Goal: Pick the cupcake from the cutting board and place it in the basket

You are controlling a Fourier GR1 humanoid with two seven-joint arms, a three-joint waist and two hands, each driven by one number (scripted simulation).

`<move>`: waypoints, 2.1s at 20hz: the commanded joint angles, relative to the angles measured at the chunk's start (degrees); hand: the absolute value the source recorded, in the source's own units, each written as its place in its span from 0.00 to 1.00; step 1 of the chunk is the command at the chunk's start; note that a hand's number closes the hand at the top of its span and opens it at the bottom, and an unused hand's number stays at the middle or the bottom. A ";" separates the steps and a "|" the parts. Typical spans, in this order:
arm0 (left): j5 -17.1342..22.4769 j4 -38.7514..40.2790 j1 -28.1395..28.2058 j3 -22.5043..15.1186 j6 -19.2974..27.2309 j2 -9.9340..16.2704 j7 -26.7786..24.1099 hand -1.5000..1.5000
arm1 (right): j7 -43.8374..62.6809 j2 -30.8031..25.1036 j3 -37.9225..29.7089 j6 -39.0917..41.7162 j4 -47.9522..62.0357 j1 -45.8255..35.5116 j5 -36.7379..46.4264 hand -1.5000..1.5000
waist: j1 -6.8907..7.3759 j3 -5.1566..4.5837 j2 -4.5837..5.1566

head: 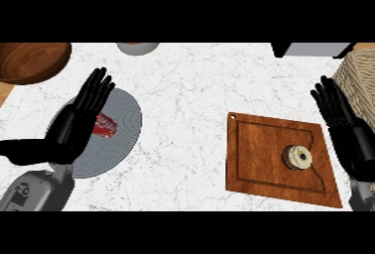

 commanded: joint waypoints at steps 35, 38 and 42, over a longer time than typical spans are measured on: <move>-8.44 11.62 0.79 9.16 9.20 1.67 10.55 0.50 | 13.98 -35.34 -5.75 42.07 9.17 -9.60 11.27 0.00 | -0.49 1.56 1.09; -9.10 7.20 2.83 10.41 9.05 2.68 12.98 0.50 | 19.58 -31.98 -7.25 41.93 3.59 -6.50 9.95 0.00 | -0.38 1.57 1.00; -11.96 7.24 2.19 8.92 10.25 -0.11 12.99 0.50 | 18.09 -24.81 -8.65 37.88 5.68 -6.68 13.43 0.00 | -0.32 1.59 1.07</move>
